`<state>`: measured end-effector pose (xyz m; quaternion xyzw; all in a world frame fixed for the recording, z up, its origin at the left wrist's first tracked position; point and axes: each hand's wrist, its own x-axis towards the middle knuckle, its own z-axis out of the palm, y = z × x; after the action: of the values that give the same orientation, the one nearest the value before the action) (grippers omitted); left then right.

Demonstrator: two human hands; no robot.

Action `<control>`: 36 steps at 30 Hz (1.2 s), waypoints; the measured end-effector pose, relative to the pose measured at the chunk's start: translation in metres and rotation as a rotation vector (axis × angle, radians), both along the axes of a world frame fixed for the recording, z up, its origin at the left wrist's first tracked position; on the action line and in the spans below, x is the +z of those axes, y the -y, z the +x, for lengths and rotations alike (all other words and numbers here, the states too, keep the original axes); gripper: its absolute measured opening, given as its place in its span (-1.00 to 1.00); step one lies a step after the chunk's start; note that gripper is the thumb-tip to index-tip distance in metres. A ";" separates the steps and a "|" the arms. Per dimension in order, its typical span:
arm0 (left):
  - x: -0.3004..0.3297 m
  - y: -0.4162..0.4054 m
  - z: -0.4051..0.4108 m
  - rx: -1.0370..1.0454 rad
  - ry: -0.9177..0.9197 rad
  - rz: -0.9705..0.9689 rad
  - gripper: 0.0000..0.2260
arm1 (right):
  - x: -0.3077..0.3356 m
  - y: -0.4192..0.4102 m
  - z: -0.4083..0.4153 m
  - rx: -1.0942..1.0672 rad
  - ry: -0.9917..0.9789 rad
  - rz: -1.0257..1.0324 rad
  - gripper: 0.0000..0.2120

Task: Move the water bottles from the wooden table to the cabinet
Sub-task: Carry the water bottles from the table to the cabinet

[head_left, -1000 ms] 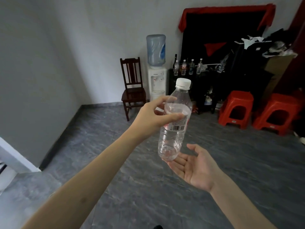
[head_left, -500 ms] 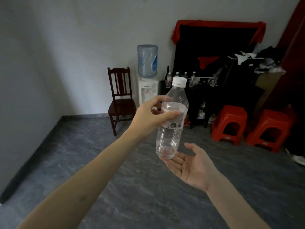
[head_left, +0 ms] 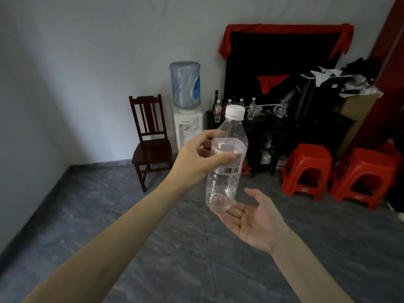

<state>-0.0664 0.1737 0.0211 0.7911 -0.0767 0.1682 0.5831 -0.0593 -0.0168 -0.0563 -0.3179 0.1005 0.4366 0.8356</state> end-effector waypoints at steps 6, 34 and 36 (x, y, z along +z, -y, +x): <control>0.020 0.023 0.092 0.011 0.078 -0.026 -0.49 | 0.018 0.023 0.103 0.007 0.054 0.032 -0.41; 0.037 -0.025 0.496 0.039 0.066 0.050 -0.53 | 0.030 -0.041 0.518 0.018 0.095 -0.054 -0.36; 0.036 -0.040 0.530 0.042 0.070 0.050 -0.52 | 0.029 -0.057 0.551 0.009 0.098 -0.075 -0.37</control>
<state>0.4635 0.2142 0.0570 0.8004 -0.0847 0.2061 0.5565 0.4919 0.0405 -0.0272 -0.3702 0.0745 0.4203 0.8251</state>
